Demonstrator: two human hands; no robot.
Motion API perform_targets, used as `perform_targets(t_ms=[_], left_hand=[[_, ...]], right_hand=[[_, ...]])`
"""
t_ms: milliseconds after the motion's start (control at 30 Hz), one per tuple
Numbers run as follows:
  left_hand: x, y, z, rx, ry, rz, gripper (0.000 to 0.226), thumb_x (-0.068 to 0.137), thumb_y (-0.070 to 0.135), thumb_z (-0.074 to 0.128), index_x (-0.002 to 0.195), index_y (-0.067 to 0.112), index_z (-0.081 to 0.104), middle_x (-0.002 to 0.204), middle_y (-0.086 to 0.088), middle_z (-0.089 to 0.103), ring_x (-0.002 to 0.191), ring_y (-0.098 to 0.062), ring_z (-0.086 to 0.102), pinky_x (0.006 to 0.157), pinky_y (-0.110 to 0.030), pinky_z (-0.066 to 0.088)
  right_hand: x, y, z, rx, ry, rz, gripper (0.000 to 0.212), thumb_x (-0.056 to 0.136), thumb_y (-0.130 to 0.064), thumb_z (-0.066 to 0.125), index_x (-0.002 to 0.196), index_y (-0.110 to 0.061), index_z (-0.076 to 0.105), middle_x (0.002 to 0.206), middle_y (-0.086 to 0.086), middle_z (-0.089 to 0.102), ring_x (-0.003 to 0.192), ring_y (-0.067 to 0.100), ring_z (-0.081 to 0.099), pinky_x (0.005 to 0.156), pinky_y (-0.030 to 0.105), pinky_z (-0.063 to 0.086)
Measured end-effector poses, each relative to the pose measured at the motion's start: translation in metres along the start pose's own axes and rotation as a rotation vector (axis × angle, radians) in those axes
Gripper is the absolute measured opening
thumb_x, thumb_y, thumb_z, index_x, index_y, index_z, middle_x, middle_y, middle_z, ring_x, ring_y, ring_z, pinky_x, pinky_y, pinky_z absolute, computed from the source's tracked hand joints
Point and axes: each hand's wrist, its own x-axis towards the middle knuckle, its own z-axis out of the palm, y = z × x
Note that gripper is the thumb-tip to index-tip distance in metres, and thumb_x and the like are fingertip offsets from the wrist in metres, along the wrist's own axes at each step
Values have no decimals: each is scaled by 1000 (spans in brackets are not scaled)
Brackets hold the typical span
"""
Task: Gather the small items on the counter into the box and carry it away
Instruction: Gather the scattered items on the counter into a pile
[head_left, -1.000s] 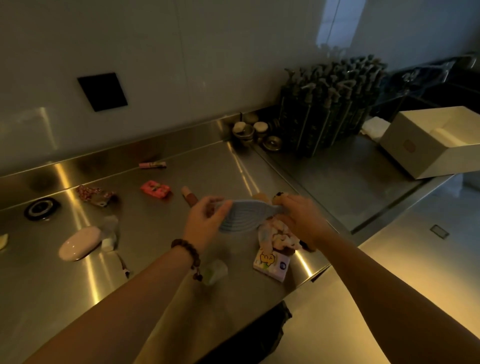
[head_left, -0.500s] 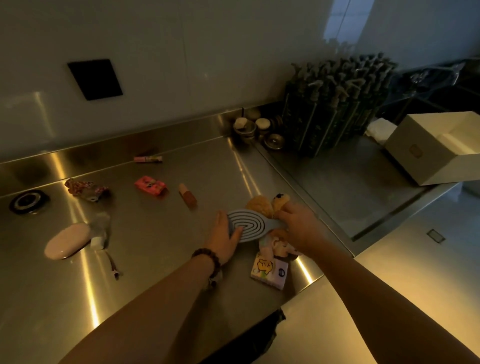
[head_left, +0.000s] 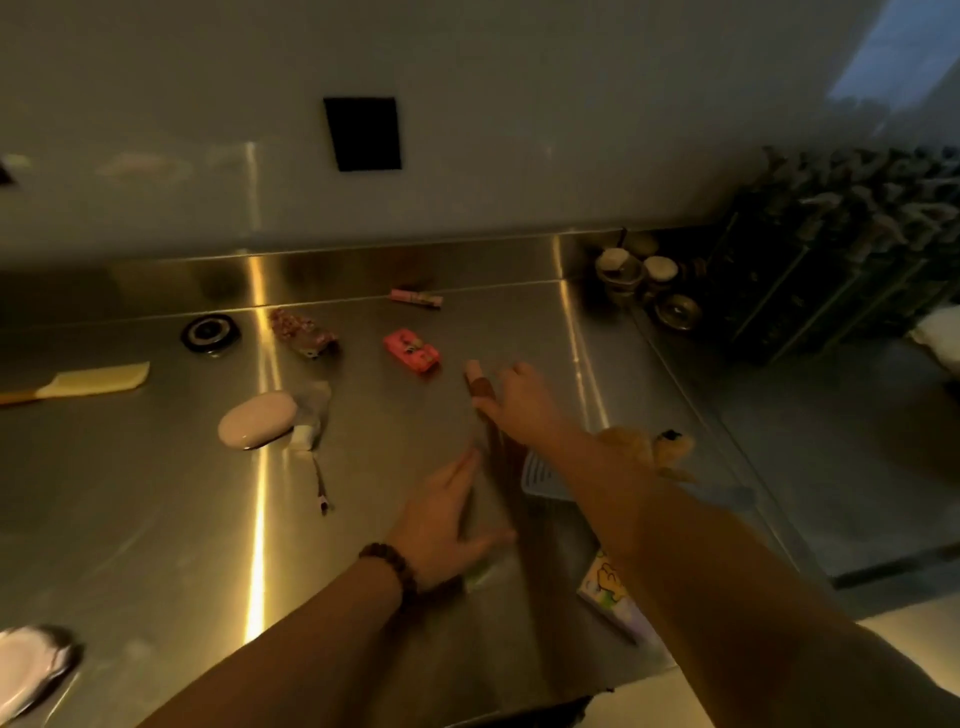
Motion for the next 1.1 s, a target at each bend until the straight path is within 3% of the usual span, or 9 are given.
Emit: perform_targets(t_ms=[133, 300, 433, 500, 600, 667, 733, 833, 1100], left_hand=[[-29, -11, 9, 225, -74, 52, 100, 67, 74, 56, 144, 18, 24, 142, -1, 29, 127, -18, 30, 110, -30, 27], [-28, -12, 15, 222, -69, 81, 67, 73, 58, 64, 126, 20, 46, 122, 1, 45, 110, -15, 40, 95, -22, 33], [-15, -4, 22, 184, -88, 112, 52, 79, 49, 63, 120, 20, 50, 117, 0, 49, 108, -15, 42, 93, -24, 37], [-9, 4, 29, 172, -101, 124, 50, 79, 47, 64, 119, 18, 52, 116, -1, 50, 107, -16, 44, 94, -28, 39], [-3, 20, 42, 123, -88, 109, 51, 79, 44, 66, 119, 16, 51, 115, -3, 51, 106, -17, 47, 92, -26, 41], [-1, 32, 51, 54, -59, 54, 51, 80, 39, 67, 120, 18, 45, 116, -1, 51, 101, -14, 49, 86, -22, 41], [1, 41, 60, 10, -34, 10, 46, 81, 35, 66, 117, 22, 40, 112, 1, 51, 90, -10, 47, 77, -21, 40], [3, 49, 70, 42, -10, 10, 34, 84, 35, 63, 108, 21, 43, 106, -2, 52, 81, -11, 43, 70, -21, 36], [1, 48, 70, 36, 52, 36, 39, 86, 34, 59, 121, 18, 48, 120, -3, 51, 104, -16, 49, 85, -20, 37]], right_hand=[[33, -15, 19, 0, -67, 61, 37, 91, -32, 53, 120, -10, 50, 122, 23, 50, 116, 36, 46, 96, 41, 41], [37, -11, 30, 34, -6, 65, 21, 93, -12, 49, 108, -1, 60, 110, 25, 61, 101, 38, 59, 84, 40, 47], [24, 4, 16, 426, 34, 190, 22, 90, -26, 58, 74, -12, 60, 70, 9, 61, 63, 20, 58, 62, 29, 45], [11, 19, -1, 661, 92, 196, 8, 84, -14, 66, 83, -8, 61, 72, 5, 59, 61, 14, 54, 54, 20, 43], [-11, 51, -28, 803, 77, 179, 34, 76, 3, 67, 108, -4, 58, 90, 9, 62, 70, 11, 60, 52, 8, 47], [-23, 75, -38, 792, 51, 187, 37, 74, 5, 66, 105, -12, 53, 98, 16, 64, 84, 26, 66, 71, 28, 58], [-33, 98, -43, 703, 41, 229, 40, 72, 2, 67, 102, -19, 51, 97, 13, 65, 91, 31, 66, 80, 43, 56], [-44, 119, -45, 479, 42, 279, 46, 72, -8, 72, 110, -23, 51, 99, 0, 62, 96, 23, 63, 80, 40, 55], [-52, 118, -26, 265, 35, 172, 35, 71, -10, 71, 99, -21, 52, 90, -3, 54, 86, 17, 54, 69, 28, 39]])
